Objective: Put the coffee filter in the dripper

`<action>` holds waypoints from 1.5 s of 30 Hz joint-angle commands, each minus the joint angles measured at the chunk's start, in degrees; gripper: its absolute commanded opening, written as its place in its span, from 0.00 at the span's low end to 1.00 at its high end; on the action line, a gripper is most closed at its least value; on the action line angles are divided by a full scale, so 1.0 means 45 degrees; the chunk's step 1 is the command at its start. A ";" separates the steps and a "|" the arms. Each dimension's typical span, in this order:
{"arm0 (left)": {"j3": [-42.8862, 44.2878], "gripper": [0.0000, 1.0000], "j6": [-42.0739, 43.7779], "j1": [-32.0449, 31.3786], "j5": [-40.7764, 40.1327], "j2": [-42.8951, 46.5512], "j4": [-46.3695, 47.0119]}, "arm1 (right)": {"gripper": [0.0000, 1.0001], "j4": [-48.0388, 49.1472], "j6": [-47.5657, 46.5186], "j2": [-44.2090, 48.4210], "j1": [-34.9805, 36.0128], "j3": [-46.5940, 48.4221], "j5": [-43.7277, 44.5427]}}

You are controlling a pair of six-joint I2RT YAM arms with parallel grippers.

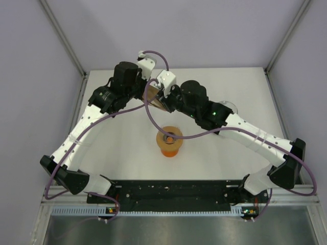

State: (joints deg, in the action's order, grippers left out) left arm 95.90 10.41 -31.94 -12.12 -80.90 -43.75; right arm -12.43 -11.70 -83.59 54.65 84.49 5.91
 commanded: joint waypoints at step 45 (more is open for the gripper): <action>-0.0294 0.00 -0.0340 -0.0089 0.0371 0.0205 0.0619 | 0.00 0.0121 0.0785 -0.0235 0.0140 0.1169 0.0329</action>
State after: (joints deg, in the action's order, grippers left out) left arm 95.74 10.11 -31.92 -11.05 -80.90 -44.64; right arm -17.41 -6.39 -89.54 54.81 90.76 10.22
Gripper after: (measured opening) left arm 0.019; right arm 0.003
